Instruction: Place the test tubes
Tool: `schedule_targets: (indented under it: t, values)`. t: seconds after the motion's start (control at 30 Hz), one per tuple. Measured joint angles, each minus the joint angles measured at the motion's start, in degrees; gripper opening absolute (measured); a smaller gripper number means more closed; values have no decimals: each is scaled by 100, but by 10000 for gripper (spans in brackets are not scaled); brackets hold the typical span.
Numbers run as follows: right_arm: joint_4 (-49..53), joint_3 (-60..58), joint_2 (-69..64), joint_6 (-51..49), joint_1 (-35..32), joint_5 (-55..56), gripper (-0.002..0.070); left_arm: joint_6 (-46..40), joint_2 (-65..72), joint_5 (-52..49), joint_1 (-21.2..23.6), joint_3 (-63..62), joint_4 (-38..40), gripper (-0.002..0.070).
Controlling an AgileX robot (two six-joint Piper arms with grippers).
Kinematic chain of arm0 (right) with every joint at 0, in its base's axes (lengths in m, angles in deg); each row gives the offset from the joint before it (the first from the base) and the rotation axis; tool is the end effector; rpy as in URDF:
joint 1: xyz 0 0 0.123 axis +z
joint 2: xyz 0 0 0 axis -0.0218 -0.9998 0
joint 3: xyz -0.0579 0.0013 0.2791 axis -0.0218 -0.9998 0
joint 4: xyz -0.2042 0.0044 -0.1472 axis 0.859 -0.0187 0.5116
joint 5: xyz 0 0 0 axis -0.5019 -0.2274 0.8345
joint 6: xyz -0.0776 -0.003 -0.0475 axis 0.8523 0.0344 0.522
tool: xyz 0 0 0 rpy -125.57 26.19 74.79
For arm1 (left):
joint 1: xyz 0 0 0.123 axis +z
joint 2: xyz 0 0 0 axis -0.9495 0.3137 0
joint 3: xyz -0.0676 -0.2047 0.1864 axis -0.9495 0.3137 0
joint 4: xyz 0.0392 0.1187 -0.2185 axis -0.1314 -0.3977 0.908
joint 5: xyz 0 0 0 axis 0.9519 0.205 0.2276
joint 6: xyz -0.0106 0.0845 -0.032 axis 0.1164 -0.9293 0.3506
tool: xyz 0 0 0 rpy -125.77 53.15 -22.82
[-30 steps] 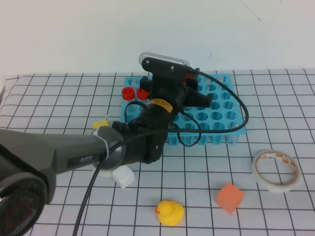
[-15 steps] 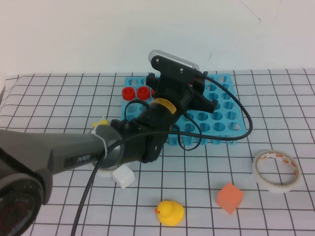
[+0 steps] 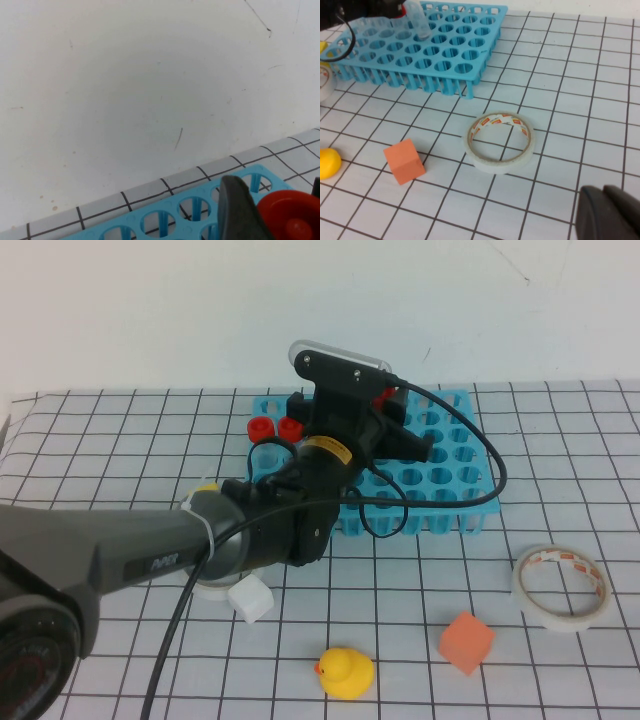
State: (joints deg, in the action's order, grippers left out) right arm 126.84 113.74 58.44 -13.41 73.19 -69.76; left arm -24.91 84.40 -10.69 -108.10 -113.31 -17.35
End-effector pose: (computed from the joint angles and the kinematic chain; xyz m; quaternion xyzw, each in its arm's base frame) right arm 0.0640 -0.0124 0.3029 -0.1130 0.8234 0.1342 0.5396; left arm 0.3865 -0.2665 0.2243 0.1369 0.6956 -0.1938 0.6781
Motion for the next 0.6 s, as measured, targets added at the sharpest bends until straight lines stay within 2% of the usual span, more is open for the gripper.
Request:
schedule_targets:
  t: [0.37,0.6]
  values:
    - [0,0,0,0,0,0,-1,-88,-8,-101,0,-27,76,254]
    - [0,0,0,0,0,0,-1,-266,-12,-588,0,-279,304,254]
